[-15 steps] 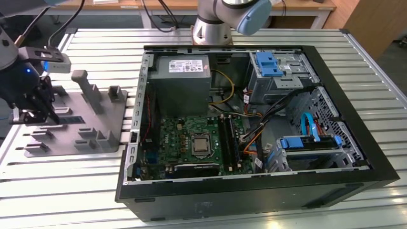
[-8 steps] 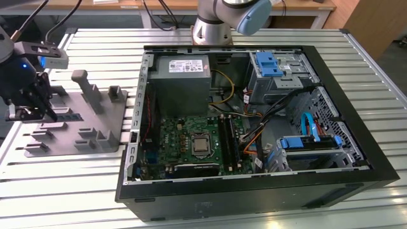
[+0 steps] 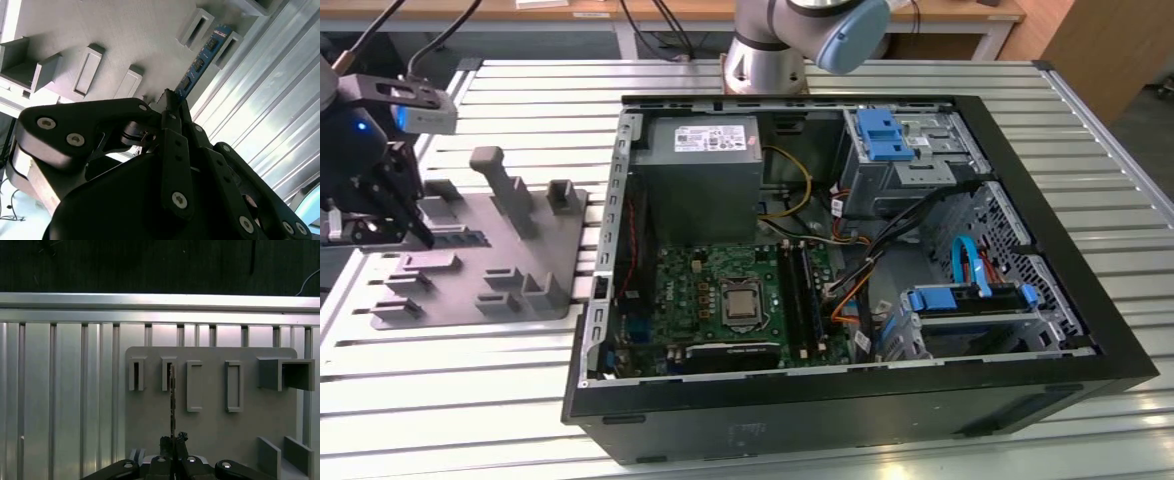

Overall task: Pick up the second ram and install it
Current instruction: 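Pick up the second ram and move it above second insertion slot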

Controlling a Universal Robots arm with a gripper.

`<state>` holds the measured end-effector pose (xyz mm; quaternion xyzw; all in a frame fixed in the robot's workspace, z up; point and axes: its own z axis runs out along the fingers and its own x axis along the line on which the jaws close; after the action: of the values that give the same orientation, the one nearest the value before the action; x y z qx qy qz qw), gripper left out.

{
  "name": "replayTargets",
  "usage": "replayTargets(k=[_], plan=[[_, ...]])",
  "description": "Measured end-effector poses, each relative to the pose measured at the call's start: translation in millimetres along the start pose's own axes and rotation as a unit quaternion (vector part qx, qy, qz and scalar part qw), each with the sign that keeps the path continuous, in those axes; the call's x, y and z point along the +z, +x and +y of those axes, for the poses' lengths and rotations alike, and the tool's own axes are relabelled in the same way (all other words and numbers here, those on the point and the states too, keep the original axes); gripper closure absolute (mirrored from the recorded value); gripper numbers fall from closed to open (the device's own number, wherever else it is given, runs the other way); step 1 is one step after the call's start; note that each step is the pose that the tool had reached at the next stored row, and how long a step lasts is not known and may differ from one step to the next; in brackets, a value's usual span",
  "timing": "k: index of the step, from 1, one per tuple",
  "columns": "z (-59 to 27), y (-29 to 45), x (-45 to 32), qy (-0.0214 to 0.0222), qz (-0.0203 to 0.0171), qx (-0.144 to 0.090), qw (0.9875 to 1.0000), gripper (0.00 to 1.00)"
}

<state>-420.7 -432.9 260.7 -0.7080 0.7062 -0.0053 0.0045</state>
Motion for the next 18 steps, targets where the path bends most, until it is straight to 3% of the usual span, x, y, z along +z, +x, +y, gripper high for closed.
replayTargets(k=[18], plan=[[-0.3,0.0,-27.1,0.0000,0.0000,0.000,1.0000,0.86]])
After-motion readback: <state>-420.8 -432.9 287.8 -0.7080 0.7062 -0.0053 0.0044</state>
